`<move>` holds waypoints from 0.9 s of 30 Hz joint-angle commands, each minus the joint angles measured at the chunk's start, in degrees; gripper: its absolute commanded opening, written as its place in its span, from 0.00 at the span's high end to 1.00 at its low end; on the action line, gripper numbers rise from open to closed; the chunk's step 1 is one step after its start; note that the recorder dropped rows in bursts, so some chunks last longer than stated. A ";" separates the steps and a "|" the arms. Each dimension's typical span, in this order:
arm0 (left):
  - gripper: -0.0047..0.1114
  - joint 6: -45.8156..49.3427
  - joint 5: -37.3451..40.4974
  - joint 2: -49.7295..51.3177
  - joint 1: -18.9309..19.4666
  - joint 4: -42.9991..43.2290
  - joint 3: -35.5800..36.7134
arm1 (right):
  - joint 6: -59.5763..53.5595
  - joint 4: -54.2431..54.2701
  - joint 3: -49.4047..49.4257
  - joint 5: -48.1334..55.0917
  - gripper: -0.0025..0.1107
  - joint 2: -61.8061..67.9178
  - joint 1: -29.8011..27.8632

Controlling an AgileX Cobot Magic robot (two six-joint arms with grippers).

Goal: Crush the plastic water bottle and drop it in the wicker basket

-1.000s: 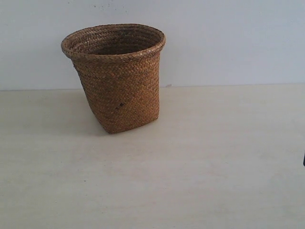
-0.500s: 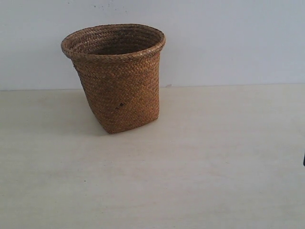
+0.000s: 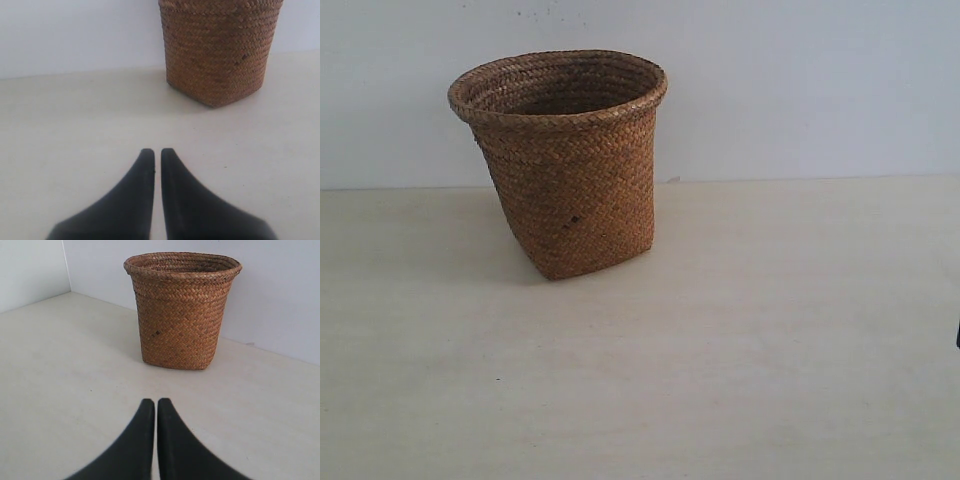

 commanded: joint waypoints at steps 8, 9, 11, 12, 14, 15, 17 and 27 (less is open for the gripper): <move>0.93 6.72 -0.61 -0.16 0.13 -15.40 0.16 | 0.03 0.07 0.20 -0.67 0.98 -0.22 -0.12; 0.93 8.21 -0.84 -0.16 0.13 -15.40 0.16 | 0.03 0.07 0.20 -0.67 0.98 -0.22 -0.12; 0.93 11.14 -0.83 -0.16 0.13 -15.40 0.16 | 0.03 0.07 0.20 -0.67 0.98 -0.22 -0.12; 0.93 11.29 -0.83 -0.16 0.13 -15.50 0.16 | 0.03 0.07 0.20 -0.67 0.98 -0.22 -0.12; 0.93 11.27 -0.83 -0.16 0.13 -16.32 0.16 | 0.03 0.07 0.20 -0.67 0.98 -0.22 -0.12; 0.93 11.27 -0.83 -0.16 0.13 -16.46 0.16 | 0.03 0.07 0.20 -0.67 0.98 -0.22 -0.12; 0.93 11.17 -0.83 -0.16 0.13 -16.48 0.16 | 0.03 0.07 0.20 -0.67 0.98 -0.22 -0.12; 0.93 9.99 -1.01 -0.16 0.13 -16.48 0.16 | 0.03 0.07 0.20 -0.67 0.98 -0.22 -0.12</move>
